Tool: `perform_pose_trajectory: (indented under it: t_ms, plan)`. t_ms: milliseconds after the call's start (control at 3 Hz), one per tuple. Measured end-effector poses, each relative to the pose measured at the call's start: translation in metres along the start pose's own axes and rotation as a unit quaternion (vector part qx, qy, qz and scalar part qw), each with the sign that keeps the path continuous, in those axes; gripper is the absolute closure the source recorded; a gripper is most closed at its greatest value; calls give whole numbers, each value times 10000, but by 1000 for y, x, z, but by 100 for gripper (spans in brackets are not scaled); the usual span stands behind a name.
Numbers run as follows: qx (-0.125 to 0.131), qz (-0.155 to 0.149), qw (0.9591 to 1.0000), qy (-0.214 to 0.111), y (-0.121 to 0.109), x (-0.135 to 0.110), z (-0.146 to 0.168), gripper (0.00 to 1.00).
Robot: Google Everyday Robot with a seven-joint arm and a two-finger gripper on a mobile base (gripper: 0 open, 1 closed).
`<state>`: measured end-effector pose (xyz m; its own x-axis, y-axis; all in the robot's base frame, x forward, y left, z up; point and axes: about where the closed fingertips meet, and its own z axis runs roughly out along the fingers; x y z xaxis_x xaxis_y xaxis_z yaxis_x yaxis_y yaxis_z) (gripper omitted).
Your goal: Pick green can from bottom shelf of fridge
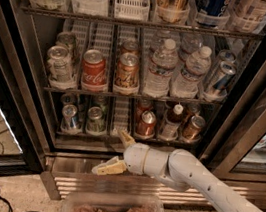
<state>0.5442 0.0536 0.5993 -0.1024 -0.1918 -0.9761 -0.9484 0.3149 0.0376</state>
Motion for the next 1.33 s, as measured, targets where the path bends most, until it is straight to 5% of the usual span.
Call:
perform_pose_trajectory:
  t_ms: [333,1333]
  plan:
    - [-1,2,10000,-1,0,0,0,0]
    - [176,-245,9969,-723,-23,-23,62,0]
